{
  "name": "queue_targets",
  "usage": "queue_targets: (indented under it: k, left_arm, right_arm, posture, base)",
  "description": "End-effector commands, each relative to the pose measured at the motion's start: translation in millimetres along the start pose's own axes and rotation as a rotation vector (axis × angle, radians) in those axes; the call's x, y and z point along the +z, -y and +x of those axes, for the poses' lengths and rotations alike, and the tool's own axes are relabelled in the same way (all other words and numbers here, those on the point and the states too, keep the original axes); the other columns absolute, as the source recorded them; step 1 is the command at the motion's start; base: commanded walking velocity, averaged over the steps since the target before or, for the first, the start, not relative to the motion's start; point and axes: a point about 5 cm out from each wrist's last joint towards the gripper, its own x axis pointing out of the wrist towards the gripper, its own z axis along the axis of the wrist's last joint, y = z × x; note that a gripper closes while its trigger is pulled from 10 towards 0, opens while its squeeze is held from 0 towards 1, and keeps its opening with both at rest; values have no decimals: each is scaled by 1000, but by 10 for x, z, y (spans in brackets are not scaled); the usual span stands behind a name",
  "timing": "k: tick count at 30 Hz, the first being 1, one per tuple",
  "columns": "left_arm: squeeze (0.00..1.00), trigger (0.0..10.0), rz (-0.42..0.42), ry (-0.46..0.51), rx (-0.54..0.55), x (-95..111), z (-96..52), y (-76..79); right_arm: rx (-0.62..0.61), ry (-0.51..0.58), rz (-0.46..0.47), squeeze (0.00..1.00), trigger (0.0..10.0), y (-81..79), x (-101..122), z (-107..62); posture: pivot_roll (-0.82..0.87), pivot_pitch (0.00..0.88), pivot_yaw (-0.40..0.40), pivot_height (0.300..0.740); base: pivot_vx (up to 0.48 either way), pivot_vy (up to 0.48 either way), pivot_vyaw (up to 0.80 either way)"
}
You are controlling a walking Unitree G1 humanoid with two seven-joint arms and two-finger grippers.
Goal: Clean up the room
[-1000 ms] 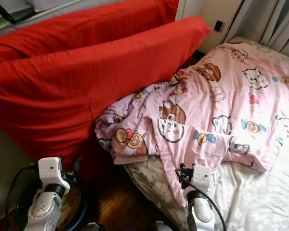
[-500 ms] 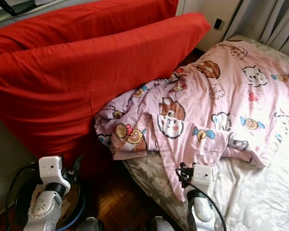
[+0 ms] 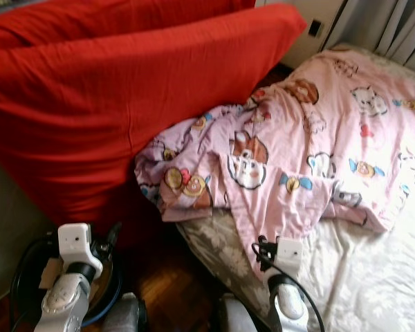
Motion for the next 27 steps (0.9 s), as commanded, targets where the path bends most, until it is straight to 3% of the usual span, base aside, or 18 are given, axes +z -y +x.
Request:
queue_targets:
  k: [1,27]
  left_arm:
    - [0,10000,1,-17,1,-22,-33,2]
    - [0,10000,6,-18,-14,-16,-53,34]
  right_arm:
    - [-6,-13,-2,0,10000,16,-39,-30]
    - [-13,-36,-17,0,10000,9,-58,-22]
  posture:
    - [81,208,-66,642]
    - [83,196,-67,629]
  base:
    - [0,0,0]
    - [0,0,0]
